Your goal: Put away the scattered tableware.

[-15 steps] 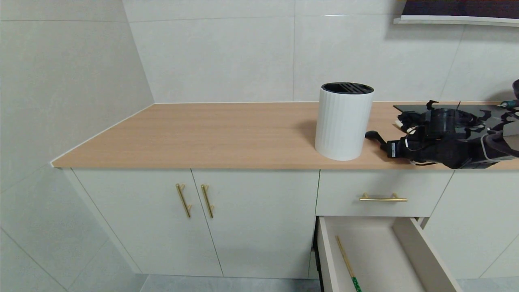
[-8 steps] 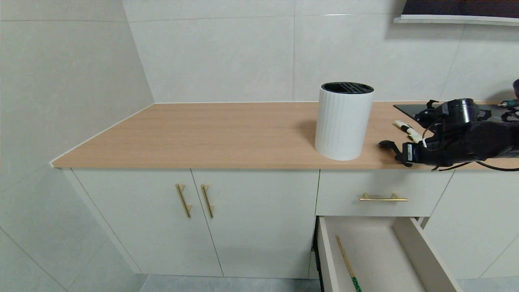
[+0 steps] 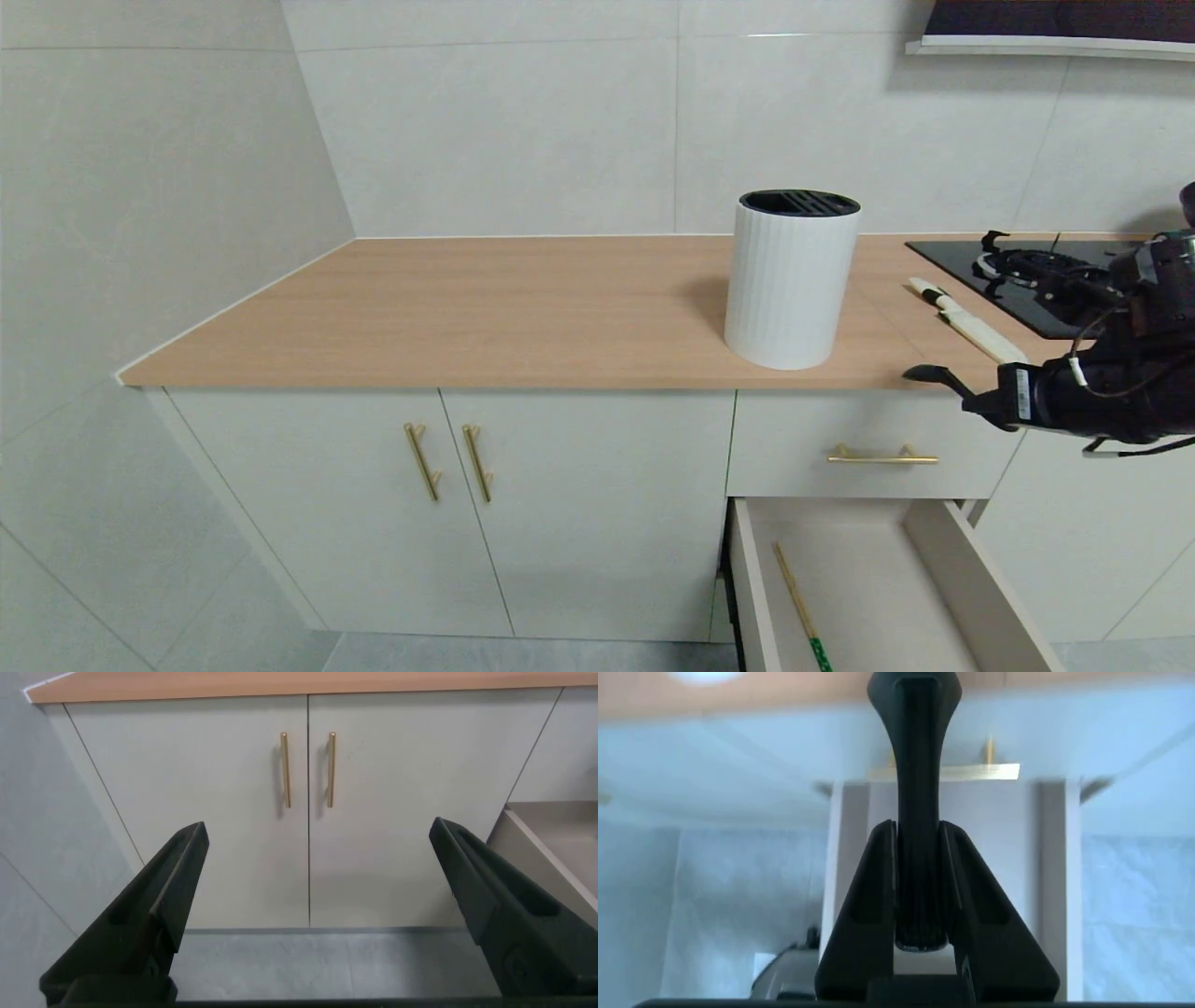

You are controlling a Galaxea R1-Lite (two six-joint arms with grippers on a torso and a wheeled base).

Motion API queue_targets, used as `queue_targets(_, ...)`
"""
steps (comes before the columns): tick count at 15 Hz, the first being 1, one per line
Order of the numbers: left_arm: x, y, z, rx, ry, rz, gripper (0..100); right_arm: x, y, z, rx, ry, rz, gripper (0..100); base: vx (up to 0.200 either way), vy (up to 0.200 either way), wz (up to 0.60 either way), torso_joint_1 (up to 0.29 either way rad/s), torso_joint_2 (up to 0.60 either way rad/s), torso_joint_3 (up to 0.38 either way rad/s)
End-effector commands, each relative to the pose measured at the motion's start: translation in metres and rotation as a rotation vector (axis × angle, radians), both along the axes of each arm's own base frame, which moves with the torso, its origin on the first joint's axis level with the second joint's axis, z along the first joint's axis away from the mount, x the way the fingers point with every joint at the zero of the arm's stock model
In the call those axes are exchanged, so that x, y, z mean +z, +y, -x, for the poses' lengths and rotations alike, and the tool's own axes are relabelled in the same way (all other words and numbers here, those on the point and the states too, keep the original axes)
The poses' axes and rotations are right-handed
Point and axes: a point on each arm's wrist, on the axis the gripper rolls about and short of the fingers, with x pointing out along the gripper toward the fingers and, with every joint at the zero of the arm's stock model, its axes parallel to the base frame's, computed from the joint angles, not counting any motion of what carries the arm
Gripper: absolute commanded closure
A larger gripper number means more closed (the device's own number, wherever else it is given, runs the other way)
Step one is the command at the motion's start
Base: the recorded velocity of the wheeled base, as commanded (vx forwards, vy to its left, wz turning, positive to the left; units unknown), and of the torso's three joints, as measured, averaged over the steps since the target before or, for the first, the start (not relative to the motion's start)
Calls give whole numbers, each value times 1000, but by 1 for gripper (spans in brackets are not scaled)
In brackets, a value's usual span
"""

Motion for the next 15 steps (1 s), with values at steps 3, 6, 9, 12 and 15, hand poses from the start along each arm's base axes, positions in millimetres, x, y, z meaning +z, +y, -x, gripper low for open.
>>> queue_targets(3, 0, 0, 0, 0, 2, 0, 0, -1, 4, 41, 31, -6, -7, 100, 0, 0, 0, 0, 0, 0)
queue_targets(6, 0, 0, 0, 0, 0, 0, 0, -7, 7, 42, 45, 15, -6, 100, 0, 0, 0, 0, 0, 0)
queue_targets(9, 0, 0, 0, 0, 2, 0, 0, -15, 7, 37, 45, 48, -2, 100, 0, 0, 0, 0, 0, 0)
queue_targets(12, 0, 0, 0, 0, 0, 0, 0, -26, 8, 28, 45, 94, -1, 100, 0, 0, 0, 0, 0, 0)
queue_targets(15, 0, 0, 0, 0, 2, 0, 0, -40, 8, 19, 42, 139, 3, 100, 0, 0, 0, 0, 0, 0)
